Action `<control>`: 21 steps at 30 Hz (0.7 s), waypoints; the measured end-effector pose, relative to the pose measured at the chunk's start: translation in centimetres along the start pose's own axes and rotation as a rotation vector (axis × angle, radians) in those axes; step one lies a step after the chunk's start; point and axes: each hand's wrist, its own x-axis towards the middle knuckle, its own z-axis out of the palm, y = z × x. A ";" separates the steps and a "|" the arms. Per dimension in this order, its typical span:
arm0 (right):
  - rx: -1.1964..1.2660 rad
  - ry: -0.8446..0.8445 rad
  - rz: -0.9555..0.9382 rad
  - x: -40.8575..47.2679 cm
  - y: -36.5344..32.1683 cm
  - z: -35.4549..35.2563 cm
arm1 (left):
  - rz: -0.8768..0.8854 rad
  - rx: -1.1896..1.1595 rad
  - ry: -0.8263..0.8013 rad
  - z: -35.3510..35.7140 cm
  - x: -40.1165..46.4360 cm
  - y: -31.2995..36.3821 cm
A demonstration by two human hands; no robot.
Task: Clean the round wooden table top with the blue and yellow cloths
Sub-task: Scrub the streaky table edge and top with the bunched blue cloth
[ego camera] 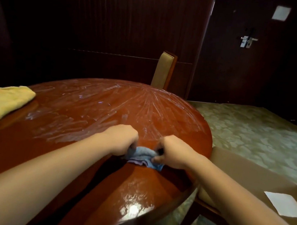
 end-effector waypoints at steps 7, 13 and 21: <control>-0.036 0.165 0.144 2.7 -0.8 1.3 | -0.188 0.047 0.116 1.0 0.8 0.5; 0.009 -0.112 0.056 1.9 -0.9 -0.8 | -0.149 -0.043 0.061 1.1 -0.5 -0.5; -0.048 -0.027 0.037 4.0 -1.1 0.1 | -0.233 0.051 0.143 2.2 -0.7 0.4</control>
